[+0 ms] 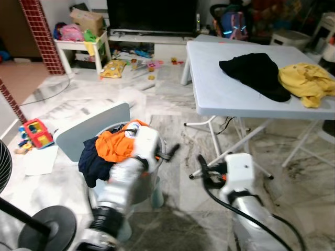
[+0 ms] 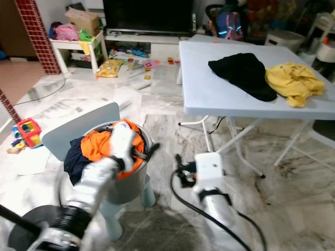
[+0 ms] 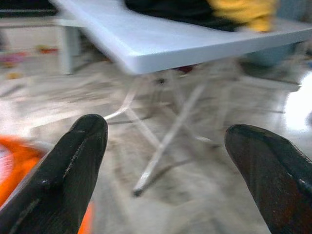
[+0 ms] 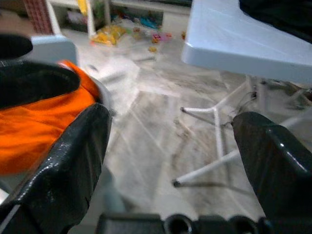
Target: Hang hanger
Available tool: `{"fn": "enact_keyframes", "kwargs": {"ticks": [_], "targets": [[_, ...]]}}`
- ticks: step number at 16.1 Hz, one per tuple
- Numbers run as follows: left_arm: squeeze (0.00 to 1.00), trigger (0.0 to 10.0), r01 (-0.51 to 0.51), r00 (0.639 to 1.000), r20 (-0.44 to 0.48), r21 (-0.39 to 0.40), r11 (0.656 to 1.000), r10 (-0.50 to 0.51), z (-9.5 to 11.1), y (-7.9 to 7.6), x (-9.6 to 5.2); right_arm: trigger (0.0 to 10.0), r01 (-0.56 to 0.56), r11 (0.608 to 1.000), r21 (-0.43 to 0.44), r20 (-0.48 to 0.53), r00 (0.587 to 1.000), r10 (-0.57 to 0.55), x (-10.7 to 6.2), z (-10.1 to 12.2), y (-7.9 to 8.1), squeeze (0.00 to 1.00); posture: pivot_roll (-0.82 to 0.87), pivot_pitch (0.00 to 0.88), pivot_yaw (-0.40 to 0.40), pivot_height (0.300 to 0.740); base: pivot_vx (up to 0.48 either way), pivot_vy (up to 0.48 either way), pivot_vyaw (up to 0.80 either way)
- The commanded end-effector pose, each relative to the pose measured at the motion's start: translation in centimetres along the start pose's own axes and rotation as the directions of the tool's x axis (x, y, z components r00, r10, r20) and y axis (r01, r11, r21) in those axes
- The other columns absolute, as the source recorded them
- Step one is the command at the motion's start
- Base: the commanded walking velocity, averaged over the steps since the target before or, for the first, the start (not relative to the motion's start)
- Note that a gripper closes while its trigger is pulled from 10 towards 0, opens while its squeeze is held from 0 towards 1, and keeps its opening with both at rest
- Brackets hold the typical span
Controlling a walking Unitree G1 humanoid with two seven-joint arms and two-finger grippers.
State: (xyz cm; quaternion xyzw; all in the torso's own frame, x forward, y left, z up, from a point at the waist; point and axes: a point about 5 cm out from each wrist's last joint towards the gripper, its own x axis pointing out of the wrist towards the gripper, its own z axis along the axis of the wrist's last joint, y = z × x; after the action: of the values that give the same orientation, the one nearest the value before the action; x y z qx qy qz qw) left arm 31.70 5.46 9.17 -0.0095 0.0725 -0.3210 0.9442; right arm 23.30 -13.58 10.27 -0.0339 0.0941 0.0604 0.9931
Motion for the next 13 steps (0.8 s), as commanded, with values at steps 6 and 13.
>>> {"fn": "enact_keyframes", "kwargs": {"ticks": [6, 13], "targets": [[0.00, 10.0, 0.018, 1.000, 0.014, 0.013, 1.000, -0.018, 0.5, 0.2, 0.0, 10.0, -0.068, 0.997, -0.035, 0.018, 0.997, 0.069, 0.2, 0.5, 1.2, 0.00, 0.01, 0.000, -0.067, 0.740, 0.461, 0.000, 0.00], [0.00, 10.0, 0.008, 1.000, -0.005, 0.011, 1.000, -0.008, 0.3, 0.0, 0.2, 10.0, -0.116, 0.991, -0.072, 0.010, 0.993, 0.117, 0.1, 0.3, 1.8, 0.00, 0.01, 0.000, -0.068, 0.740, 0.317, 0.000, 0.23]]}}
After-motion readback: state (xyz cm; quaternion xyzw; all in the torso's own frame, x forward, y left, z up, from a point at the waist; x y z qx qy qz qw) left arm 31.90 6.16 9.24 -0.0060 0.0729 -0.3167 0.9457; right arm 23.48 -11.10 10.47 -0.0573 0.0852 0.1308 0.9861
